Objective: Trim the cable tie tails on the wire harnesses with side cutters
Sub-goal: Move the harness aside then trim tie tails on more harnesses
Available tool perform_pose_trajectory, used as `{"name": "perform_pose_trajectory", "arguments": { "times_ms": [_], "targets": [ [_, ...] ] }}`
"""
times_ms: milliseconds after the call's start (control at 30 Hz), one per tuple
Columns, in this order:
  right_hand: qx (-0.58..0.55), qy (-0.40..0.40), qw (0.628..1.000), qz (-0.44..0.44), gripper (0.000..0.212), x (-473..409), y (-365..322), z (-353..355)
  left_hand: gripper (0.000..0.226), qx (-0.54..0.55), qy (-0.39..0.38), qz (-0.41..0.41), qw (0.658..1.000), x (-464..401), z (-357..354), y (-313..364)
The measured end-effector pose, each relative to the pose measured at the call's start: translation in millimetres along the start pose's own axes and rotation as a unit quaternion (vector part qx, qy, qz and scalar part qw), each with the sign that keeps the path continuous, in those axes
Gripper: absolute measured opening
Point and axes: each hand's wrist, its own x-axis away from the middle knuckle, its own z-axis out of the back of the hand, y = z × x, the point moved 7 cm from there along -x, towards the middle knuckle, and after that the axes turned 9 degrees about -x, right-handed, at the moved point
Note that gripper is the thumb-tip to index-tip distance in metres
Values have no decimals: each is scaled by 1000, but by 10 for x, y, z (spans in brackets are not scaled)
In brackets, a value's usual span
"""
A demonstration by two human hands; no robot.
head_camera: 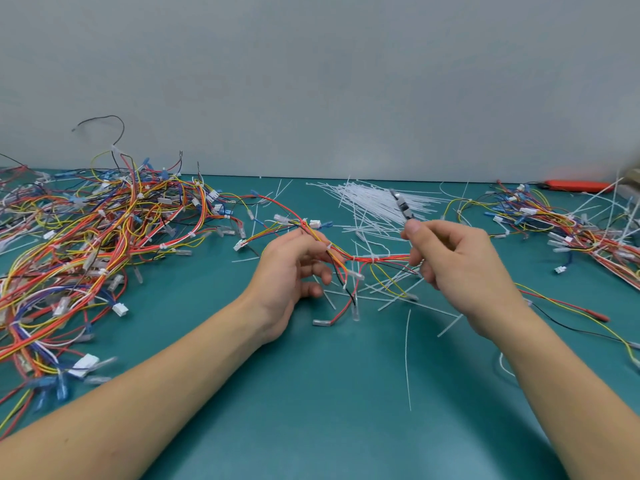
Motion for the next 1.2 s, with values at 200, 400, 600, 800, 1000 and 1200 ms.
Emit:
{"name": "perform_pose_trajectory", "arguments": {
  "times_ms": [200, 400, 600, 800, 1000, 1200],
  "targets": [
    [46, 54, 997, -7, 18, -41, 117, 160, 5, 5, -66, 44, 997, -8, 26, 35],
    [123, -13, 992, 23, 7, 72, 70, -205, 5, -37, -143, 32, 989, -4, -47, 64],
    [177, -70, 980, 62, 13, 157, 0, -449, 7, -33, -149, 28, 988, 2, -48, 43],
    [143, -81, 985, 55, 12, 127, 46, -396, 47, -191, -34, 31, 980, -74, 76, 50],
    [138, -65, 986, 64, 10, 112, 21, -349, 29, -417, -51, 60, 905, -68, 282, 250],
    [124, -42, 989, 73, 12, 115, -42, -304, 46, -717, 64, 6, 694, 26, 429, 689]
  ]
}}
